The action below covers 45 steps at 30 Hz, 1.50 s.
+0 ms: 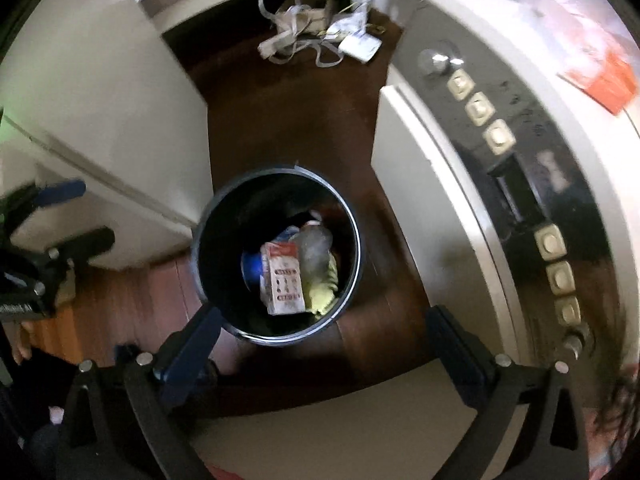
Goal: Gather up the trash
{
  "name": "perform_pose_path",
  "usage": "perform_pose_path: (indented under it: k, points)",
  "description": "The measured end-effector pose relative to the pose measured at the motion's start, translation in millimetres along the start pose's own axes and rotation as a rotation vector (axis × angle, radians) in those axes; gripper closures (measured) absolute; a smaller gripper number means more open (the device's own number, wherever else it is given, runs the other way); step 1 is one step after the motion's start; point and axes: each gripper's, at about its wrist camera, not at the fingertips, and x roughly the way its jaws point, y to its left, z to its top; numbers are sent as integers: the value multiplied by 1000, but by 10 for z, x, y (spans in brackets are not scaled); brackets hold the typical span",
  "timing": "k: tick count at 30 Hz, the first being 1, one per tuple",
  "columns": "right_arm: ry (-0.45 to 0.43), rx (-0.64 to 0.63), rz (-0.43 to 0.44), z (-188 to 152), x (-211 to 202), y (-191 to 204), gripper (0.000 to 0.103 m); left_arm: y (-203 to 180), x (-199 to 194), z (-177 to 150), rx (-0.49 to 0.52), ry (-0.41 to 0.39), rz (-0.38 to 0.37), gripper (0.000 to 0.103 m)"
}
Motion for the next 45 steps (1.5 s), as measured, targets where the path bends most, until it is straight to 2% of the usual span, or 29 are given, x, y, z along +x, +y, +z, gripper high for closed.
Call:
perform_pose_path:
  k: [7,12,20,25,32,45]
  points:
    - [-74,56,-6,-110,-566,249,0,-108,-511,-67,-7,-73,16,10]
    - [-123,70,-6,-308,-1078,434,0,-106,-1075,-175,-19,-154,33,10]
    - [-227,84,-28,-691,-1818,901,0,-19,-1773,-519,-51,-267,82,10]
    - [-277,69,-40,-843,-2141,1189,0,109,-2107,-682,-104,-319,103,10]
    - [-360,58,-45,-992,-2601,1650,0,318,-2690,-934,-154,-442,162,10]
    - [-451,-3,-59,-1230,-3124,2383,0,672,-3307,-1257,-202,-542,216,10]
